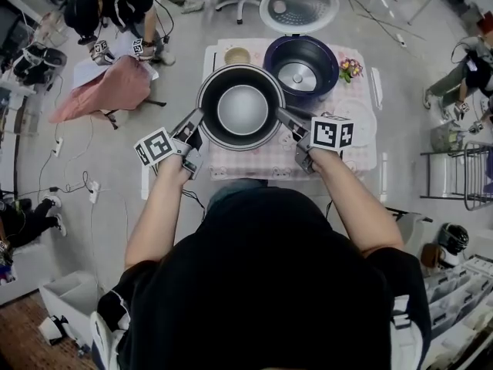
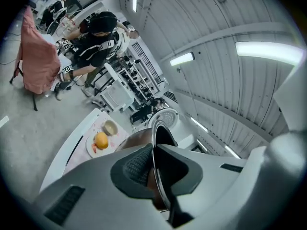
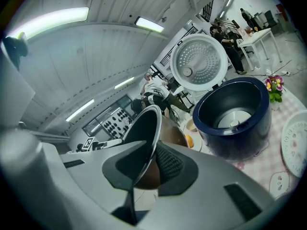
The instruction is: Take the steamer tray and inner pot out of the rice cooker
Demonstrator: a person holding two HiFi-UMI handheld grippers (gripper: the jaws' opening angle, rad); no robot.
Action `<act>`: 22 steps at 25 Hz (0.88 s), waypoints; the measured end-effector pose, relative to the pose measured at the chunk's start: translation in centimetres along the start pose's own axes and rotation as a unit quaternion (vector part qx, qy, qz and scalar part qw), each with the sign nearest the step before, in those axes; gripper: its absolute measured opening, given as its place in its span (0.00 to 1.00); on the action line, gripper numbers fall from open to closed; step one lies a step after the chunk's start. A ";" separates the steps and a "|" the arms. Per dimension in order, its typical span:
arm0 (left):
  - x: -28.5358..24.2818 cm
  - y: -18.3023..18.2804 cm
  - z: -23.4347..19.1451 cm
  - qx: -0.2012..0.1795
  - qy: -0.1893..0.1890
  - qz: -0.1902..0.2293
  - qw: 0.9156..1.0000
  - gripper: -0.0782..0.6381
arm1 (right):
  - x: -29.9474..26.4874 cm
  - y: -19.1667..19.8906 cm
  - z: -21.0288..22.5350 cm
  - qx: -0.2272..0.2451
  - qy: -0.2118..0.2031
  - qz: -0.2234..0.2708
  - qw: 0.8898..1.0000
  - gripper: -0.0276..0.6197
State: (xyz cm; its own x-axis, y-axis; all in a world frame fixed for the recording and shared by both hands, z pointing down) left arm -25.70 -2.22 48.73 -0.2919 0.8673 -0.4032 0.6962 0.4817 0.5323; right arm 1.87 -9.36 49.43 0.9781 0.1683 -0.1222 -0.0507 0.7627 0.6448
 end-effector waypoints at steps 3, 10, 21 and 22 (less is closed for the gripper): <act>-0.6 1.3 -1.7 0.003 -0.008 -0.016 1.000 0.16 | -0.3 1.3 1.1 -0.013 0.007 -0.008 1.000 0.14; -2.1 4.3 -4.8 0.017 -0.034 -0.047 0.998 0.16 | -0.3 4.6 4.1 -0.044 0.025 -0.025 0.998 0.14; -5.3 9.4 -9.3 0.039 -0.079 -0.103 0.991 0.16 | 0.3 9.2 9.4 -0.092 0.059 -0.055 0.992 0.14; -5.6 10.0 -9.6 0.041 -0.081 -0.108 0.990 0.16 | 0.5 9.6 9.9 -0.099 0.062 -0.058 0.992 0.14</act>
State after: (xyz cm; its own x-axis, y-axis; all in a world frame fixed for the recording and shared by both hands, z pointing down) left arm -23.39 -1.09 63.41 -0.3351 0.7102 -0.6191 0.6819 0.6363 0.3608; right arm 3.87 -8.14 63.04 0.9483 0.1382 -0.2858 0.0102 0.8865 0.4626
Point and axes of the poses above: the fingertips, and each gripper's own axes: x backward along the fingers, z to its right, y out of its underside, the point moved 4 cm from there along x, backward along the fingers, and after that the axes turned 15 degrees about -y, right-handed, at the moved point
